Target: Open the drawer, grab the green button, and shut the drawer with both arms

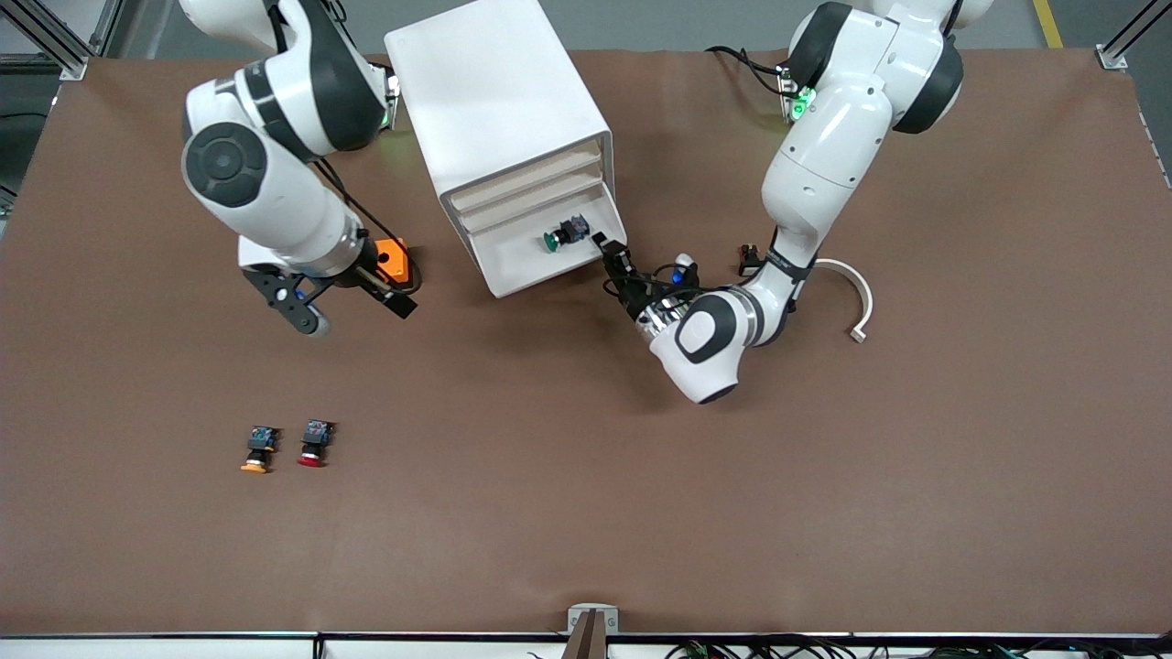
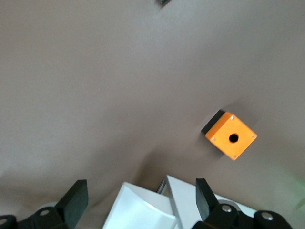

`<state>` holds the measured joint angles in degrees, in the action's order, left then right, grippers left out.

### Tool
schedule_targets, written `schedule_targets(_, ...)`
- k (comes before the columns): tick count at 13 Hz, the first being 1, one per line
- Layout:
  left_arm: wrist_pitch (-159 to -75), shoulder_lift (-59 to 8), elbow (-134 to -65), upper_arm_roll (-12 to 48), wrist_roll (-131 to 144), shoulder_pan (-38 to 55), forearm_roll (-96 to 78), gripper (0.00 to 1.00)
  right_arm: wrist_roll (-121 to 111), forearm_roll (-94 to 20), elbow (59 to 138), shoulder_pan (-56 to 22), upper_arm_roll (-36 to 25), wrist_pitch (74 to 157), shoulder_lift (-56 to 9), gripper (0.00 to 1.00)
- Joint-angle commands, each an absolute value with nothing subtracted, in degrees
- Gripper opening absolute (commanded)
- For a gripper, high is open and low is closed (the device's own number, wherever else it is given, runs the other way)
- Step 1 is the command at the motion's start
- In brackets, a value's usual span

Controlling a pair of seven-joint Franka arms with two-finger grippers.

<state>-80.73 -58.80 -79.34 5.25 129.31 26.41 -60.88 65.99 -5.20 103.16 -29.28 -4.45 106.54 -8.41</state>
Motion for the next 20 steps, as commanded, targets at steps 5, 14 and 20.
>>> schedule_targets(5,-81.21,-58.71,-78.14,5.45,128.24,24.70,-62.49,0.57,77.06,-5.80,104.68,-39.71,-5.18,114.68,-11.51,1.00)
schedule_targets(14,-82.79,-58.54,-75.50,5.36,114.98,21.97,-62.32,1.00,90.52,-5.27,104.50,-51.76,-5.19,125.59,-20.74,1.00)
schedule_targets(20,-84.98,-56.88,-70.14,-2.00,87.69,22.58,-61.70,1.00,92.55,-5.19,103.98,-55.37,-5.19,125.51,-24.34,0.99)
